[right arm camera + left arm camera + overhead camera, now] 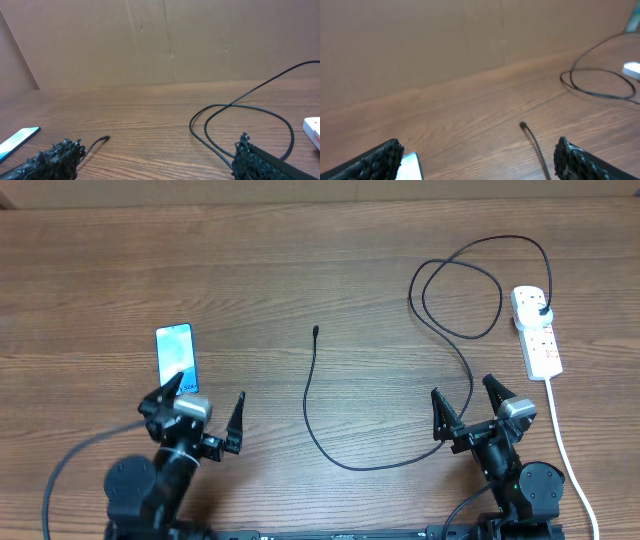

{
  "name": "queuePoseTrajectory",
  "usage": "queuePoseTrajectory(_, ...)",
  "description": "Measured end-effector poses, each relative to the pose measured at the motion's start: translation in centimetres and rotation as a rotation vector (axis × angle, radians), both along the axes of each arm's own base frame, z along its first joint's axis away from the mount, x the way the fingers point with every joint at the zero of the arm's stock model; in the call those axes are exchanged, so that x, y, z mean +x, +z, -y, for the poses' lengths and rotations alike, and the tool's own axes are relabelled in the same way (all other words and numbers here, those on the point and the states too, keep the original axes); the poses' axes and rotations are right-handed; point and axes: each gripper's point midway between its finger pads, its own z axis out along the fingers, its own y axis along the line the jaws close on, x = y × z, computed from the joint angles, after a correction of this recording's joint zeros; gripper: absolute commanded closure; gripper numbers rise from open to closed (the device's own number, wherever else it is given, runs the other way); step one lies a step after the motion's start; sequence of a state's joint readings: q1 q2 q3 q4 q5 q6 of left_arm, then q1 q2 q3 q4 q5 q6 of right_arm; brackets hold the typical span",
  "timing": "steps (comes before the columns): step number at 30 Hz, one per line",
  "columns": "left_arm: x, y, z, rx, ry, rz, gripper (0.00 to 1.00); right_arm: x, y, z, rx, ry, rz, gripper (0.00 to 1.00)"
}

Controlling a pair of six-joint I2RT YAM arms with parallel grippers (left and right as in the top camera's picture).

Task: Plug charger to phone and switch on socket
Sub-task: 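Move the left gripper forward over the Galaxy phone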

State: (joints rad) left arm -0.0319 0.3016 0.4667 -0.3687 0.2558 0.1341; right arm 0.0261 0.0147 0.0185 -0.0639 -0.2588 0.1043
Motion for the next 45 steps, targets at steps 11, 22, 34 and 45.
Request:
queuePoseTrajectory(11,3.3,1.5,0.3,0.007,-0.009,-0.333,0.00,0.0,0.0,0.0,0.000,0.000,0.000,0.00)
queuePoseTrajectory(22,5.4,0.1,1.4,-0.016,-0.065,-0.508,0.00,0.0,0.0,0.0,0.000,0.000,0.000,0.00)
queuePoseTrajectory(34,5.5,-1.2,2.3,-0.045,-0.117,-0.573,0.01,0.0,0.0,0.0,0.000,0.000,0.000,0.00)
queuePoseTrajectory(45,5.7,-0.9,2.5,-0.056,-0.127,-0.558,0.00,0.0,0.0,0.0,0.000,0.000,0.000,0.00)
